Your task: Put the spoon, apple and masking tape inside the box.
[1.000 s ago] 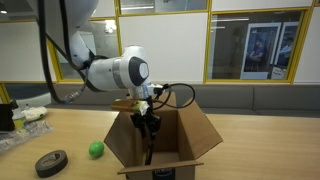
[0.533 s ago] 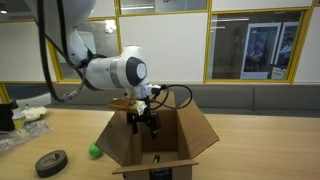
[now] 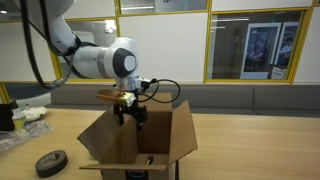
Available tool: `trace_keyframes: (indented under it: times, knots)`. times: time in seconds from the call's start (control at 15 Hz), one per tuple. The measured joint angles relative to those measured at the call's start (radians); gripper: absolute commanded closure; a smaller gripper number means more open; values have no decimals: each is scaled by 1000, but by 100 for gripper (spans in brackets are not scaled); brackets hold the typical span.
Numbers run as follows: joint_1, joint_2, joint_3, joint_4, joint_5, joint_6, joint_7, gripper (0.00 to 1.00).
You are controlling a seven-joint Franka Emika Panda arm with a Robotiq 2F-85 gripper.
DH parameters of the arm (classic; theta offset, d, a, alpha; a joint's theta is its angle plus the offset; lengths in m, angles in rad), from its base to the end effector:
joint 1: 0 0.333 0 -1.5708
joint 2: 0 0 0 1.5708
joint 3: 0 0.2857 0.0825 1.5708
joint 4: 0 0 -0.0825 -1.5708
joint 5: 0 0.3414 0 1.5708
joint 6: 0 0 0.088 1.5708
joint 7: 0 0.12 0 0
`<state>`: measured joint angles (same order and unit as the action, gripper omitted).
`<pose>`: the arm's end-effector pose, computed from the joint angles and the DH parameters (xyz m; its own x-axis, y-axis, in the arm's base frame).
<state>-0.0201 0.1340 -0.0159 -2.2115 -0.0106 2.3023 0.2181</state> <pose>0.5040 -0.0185 0.3016 0.9688 -0.2444 -0.0401 -0.2438 -0.9696 0.0188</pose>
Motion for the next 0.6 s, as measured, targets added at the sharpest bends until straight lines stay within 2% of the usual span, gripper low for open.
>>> trace_keyframes:
  times: [0.6]
  knots:
    - [67, -192, 62, 88, -58, -130, 27, 0]
